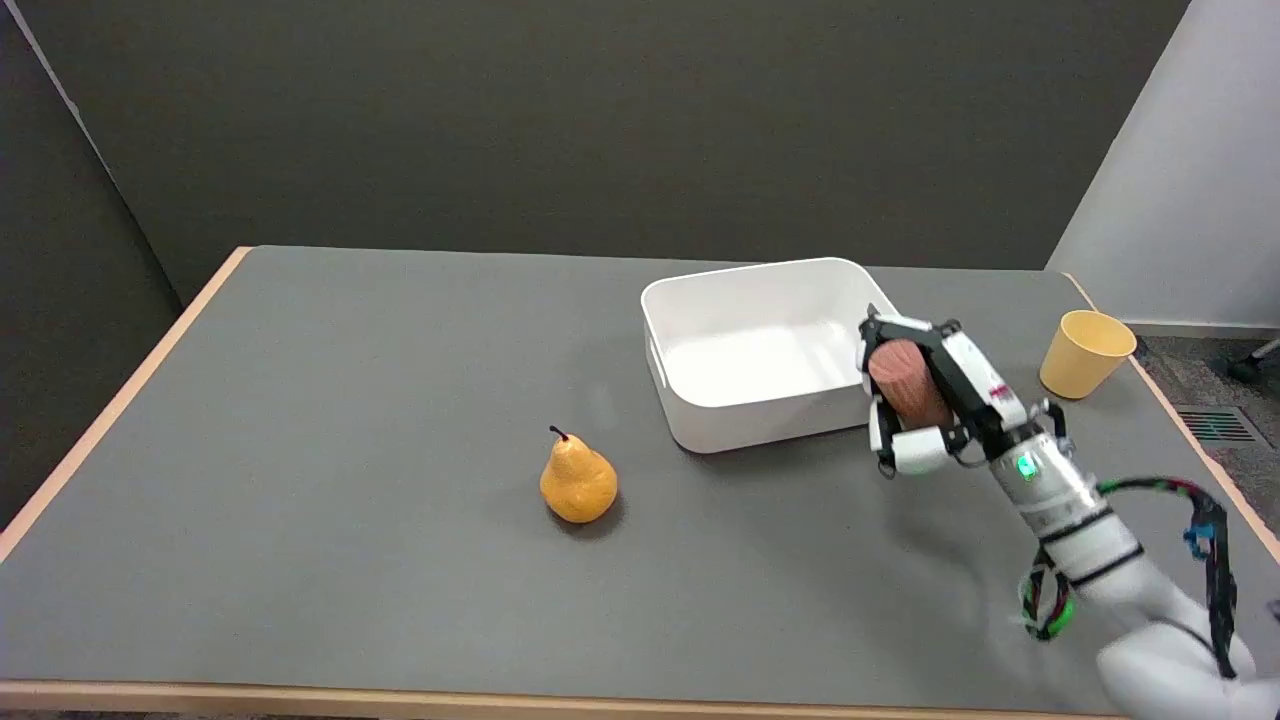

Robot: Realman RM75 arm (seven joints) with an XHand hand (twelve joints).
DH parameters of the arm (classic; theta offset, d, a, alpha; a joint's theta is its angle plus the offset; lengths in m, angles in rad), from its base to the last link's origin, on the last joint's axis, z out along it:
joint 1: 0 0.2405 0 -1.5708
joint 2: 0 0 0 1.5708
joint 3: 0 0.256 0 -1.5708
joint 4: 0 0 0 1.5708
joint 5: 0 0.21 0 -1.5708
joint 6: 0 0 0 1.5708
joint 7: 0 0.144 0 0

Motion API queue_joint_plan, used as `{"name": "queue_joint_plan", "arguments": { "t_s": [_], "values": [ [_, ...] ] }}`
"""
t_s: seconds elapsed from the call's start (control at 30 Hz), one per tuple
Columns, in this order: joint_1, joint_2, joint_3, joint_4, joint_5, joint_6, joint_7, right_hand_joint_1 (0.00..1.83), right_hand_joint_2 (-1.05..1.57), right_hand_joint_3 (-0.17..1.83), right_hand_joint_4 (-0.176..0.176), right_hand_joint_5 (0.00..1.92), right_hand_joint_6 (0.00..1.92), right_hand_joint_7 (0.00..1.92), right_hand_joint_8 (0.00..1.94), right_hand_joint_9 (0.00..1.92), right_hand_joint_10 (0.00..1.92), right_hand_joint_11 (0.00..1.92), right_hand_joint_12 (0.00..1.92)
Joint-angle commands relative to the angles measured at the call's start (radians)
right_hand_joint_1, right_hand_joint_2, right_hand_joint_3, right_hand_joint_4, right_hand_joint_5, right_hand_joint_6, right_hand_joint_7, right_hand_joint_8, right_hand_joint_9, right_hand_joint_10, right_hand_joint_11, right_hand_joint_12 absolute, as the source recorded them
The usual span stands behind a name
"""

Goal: Place the wooden cylinder in the box.

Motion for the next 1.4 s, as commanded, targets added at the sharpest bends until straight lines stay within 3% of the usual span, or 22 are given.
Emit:
{"name": "queue_joint_plan", "arguments": {
  "t_s": [0.03, 0.33, 0.63, 0.77, 1.23, 1.37, 1.4],
  "values": [
    [0.271, 0.119, 0.209, 0.353, -0.145, -0.674, -0.12, 1.61, 0.39, 1.64, -0.028, 0.73, 1.75, 1.04, 1.74, 1.11, 1.92, 1.22, 1.92],
    [0.604, 0.126, -0.004, 0.297, -0.166, -0.861, -0.112, 1.61, 0.38, 1.65, -0.017, 0.74, 1.74, 1.05, 1.74, 1.12, 1.92, 1.23, 1.92],
    [0.791, 0.086, -0.215, 0.154, -0.159, -0.878, -0.099, 1.61, 0.37, 1.66, -0.011, 0.74, 1.74, 1.05, 1.74, 1.12, 1.92, 1.23, 1.92],
    [0.769, 0.056, -0.254, 0.096, -0.165, -0.867, -0.066, 1.61, 0.38, 1.65, -0.009, 0.74, 1.74, 1.05, 1.74, 1.11, 1.92, 1.23, 1.92],
    [0.582, -0.002, -0.2, -0.042, -0.123, -0.758, -0.064, 1.61, 0.37, 1.66, -0.011, 0.74, 1.74, 1.05, 1.74, 1.12, 1.92, 1.23, 1.92],
    [0.558, -0.002, -0.194, -0.062, -0.098, -0.662, -0.065, 1.61, 0.38, 1.65, -0.027, 0.74, 1.74, 1.04, 1.75, 1.12, 1.92, 1.23, 1.92],
    [0.556, -0.002, -0.193, -0.062, -0.099, -0.649, -0.068, 1.6, 0.41, 1.6, -0.058, 0.71, 1.72, 1.01, 1.74, 1.09, 1.92, 1.22, 1.92]
  ]
}}
